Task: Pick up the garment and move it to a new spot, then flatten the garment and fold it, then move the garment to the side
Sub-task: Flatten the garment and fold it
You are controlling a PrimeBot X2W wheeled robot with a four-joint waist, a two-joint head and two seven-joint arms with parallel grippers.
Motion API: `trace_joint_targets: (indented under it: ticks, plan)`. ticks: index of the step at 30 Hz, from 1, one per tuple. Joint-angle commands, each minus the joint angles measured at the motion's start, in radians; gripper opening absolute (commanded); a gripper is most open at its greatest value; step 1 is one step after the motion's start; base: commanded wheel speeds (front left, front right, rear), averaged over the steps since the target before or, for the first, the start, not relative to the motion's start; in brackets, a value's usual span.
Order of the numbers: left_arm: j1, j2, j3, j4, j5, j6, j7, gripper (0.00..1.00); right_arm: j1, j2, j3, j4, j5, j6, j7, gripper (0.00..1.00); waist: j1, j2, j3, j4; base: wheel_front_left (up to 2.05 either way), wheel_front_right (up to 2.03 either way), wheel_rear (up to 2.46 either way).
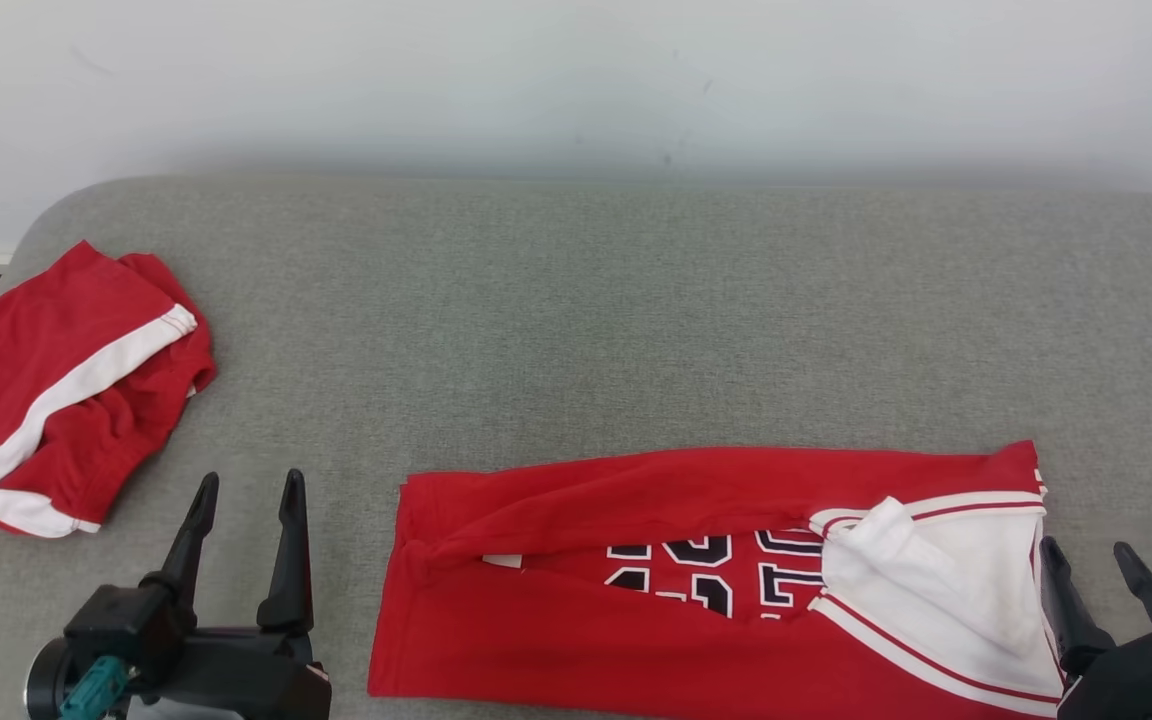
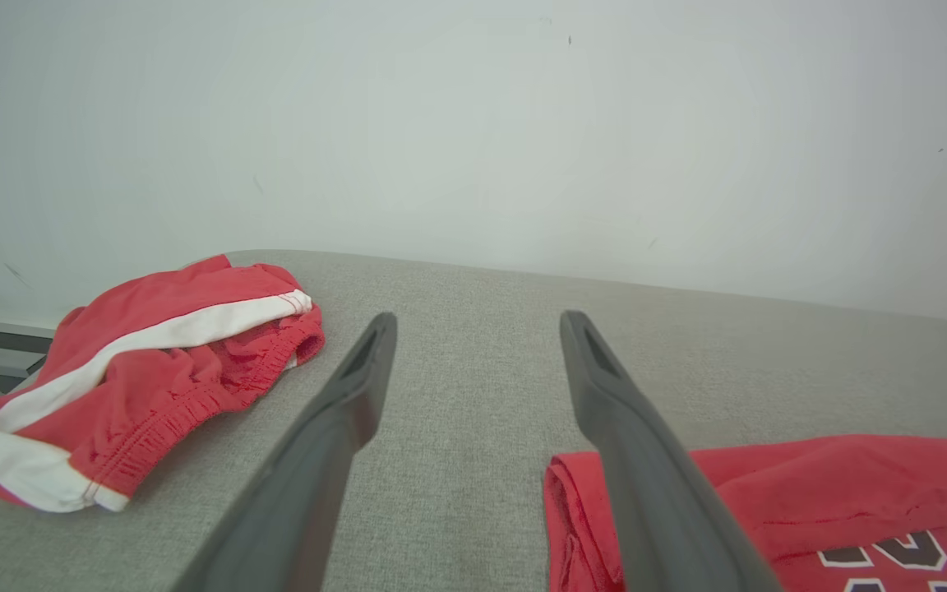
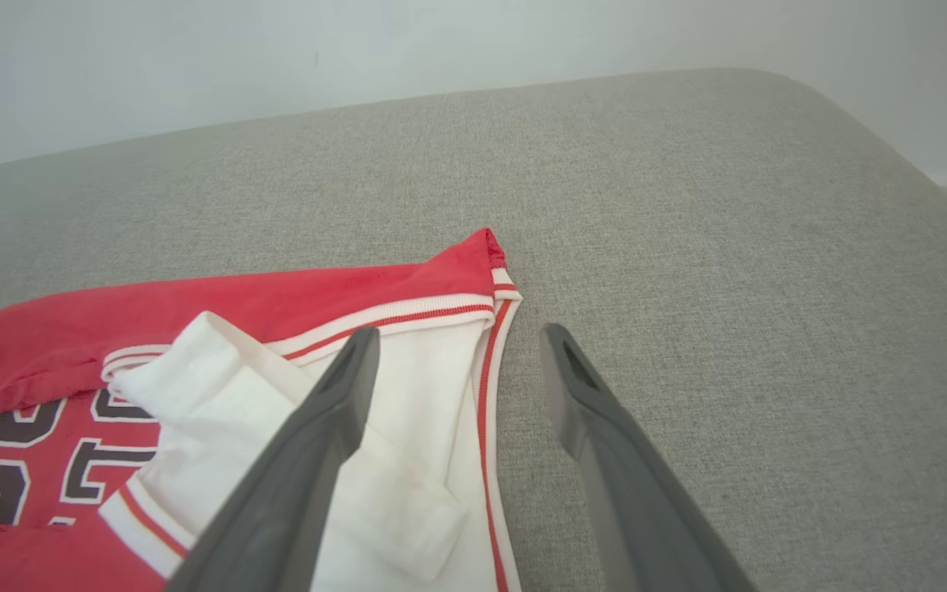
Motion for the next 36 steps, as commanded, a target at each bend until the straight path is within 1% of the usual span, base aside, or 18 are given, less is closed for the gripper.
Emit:
trace_joint_targets:
  ticks: [1,3,8,11,12,13,18,19,20,21,22,25,28,36]
  plan:
    - [0.022,-0.013,0.014,-0.002,0.023,-0.008,-0.003,1.00,-0.014,-0.010,0.003,0.021,0.005,-0.003,0.009,1.00,0.0000,-0.0001,-0.001,0.009,0.00,0.00,0.00]
    - [0.041,-0.040,0.065,-0.002,0.071,-0.029,-0.003,1.00,-0.044,-0.017,0.015,0.085,0.005,-0.003,0.021,1.00,0.0000,-0.0001,0.002,0.019,0.00,0.00,0.00]
    - [0.063,-0.087,0.129,0.012,0.147,-0.071,-0.003,1.00,-0.091,-0.027,0.041,0.214,0.001,-0.003,0.015,1.00,0.0000,-0.0001,0.010,0.031,0.00,0.00,0.00]
    - [0.074,-0.114,0.158,0.022,0.186,-0.097,-0.003,1.00,-0.120,-0.037,0.063,0.289,-0.026,-0.003,-0.003,1.00,0.0000,-0.0001,0.011,0.040,0.00,0.00,0.00]
    - [0.080,-0.124,0.167,0.027,0.200,-0.106,-0.003,1.00,-0.127,-0.031,0.069,0.313,-0.026,-0.003,-0.006,1.00,0.0000,-0.0001,0.010,0.043,0.00,0.00,0.00]
    - [0.080,-0.124,0.167,0.027,0.200,-0.106,-0.003,1.00,-0.127,-0.031,0.069,0.313,-0.026,-0.003,-0.006,1.00,0.0000,-0.0001,0.010,0.043,0.00,0.00,0.00]
    - [0.098,-0.164,0.211,0.042,0.254,-0.143,-0.003,1.00,-0.154,-0.030,0.102,0.418,-0.009,-0.003,-0.012,1.00,0.0000,-0.0001,0.001,0.052,0.00,0.00,0.00]
    - [0.104,-0.171,0.220,0.048,0.261,-0.149,-0.003,1.00,-0.158,-0.030,0.111,0.434,-0.002,-0.003,-0.012,0.87,0.0000,-0.0001,-0.002,0.052,0.00,0.00,0.00]
    - [0.109,-0.178,0.230,0.052,0.269,-0.156,-0.003,1.00,-0.162,-0.029,0.118,0.452,0.003,-0.003,-0.007,0.57,0.0000,-0.0001,-0.007,0.051,0.00,0.00,0.00]
    - [0.113,-0.183,0.239,0.054,0.277,-0.162,-0.003,1.00,-0.167,-0.030,0.125,0.468,0.009,-0.003,-0.002,0.15,0.0000,-0.0001,-0.009,0.050,0.00,0.00,0.00]
    - [0.118,-0.190,0.249,0.058,0.283,-0.166,-0.003,1.00,-0.173,-0.028,0.130,0.482,0.019,-0.003,-0.004,0.00,0.0000,-0.0001,-0.013,0.047,0.00,0.00,0.00]
    - [0.127,-0.207,0.270,0.065,0.296,-0.181,-0.003,1.00,-0.194,-0.043,0.142,0.519,0.028,-0.003,-0.014,0.00,0.0000,-0.0001,-0.021,0.043,0.00,0.00,0.00]
    - [0.131,-0.221,0.284,0.068,0.314,-0.190,-0.003,1.00,-0.218,-0.075,0.139,0.540,0.042,-0.003,-0.033,0.00,0.0000,-0.0001,-0.028,0.039,0.00,0.00,0.00]
    - [0.143,-0.244,0.321,0.076,0.344,-0.214,-0.003,1.00,-0.245,-0.219,0.054,0.569,0.038,-0.003,-0.067,0.00,0.0000,-0.0001,-0.056,0.022,0.00,0.00,0.00]
